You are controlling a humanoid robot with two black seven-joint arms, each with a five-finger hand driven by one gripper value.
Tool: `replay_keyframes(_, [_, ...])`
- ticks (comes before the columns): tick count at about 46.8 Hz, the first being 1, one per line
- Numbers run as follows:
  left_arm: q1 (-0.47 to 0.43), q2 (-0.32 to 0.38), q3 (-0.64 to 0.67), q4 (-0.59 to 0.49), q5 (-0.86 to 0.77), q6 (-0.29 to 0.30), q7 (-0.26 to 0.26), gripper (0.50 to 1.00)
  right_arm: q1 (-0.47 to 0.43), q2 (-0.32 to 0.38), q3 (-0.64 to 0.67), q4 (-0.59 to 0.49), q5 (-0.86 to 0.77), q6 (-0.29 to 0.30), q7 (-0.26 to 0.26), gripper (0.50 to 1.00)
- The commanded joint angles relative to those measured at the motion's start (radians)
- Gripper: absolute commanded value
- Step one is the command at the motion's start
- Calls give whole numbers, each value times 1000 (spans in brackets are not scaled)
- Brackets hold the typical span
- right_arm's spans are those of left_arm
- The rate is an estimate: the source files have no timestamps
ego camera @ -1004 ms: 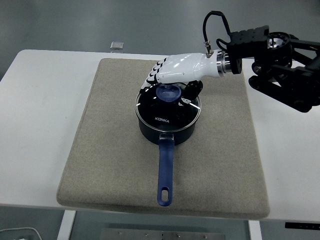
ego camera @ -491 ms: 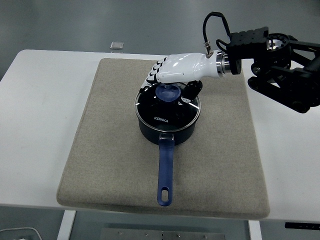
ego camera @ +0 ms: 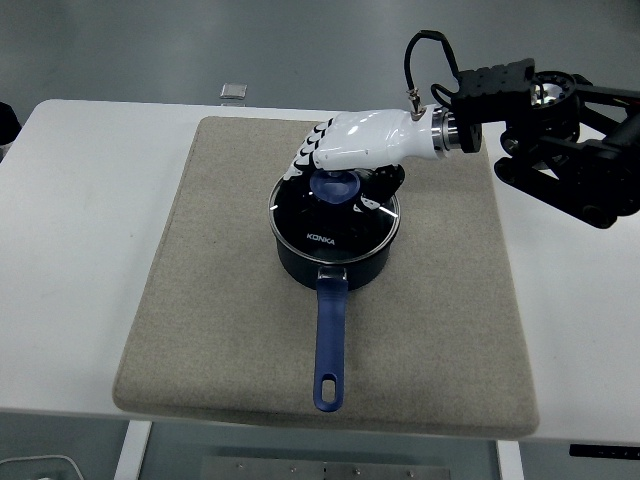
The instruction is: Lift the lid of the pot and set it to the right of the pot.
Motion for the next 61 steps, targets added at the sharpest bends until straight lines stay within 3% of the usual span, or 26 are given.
replay_keyframes(1, [0,0,0,0,0,0,-1,1000,0,0,0,-5,0,-6,0,887])
replay_keyframes(61, [0,0,0,0,0,0,1,1000,-6,22,-14,-32,-11,-26,0,883])
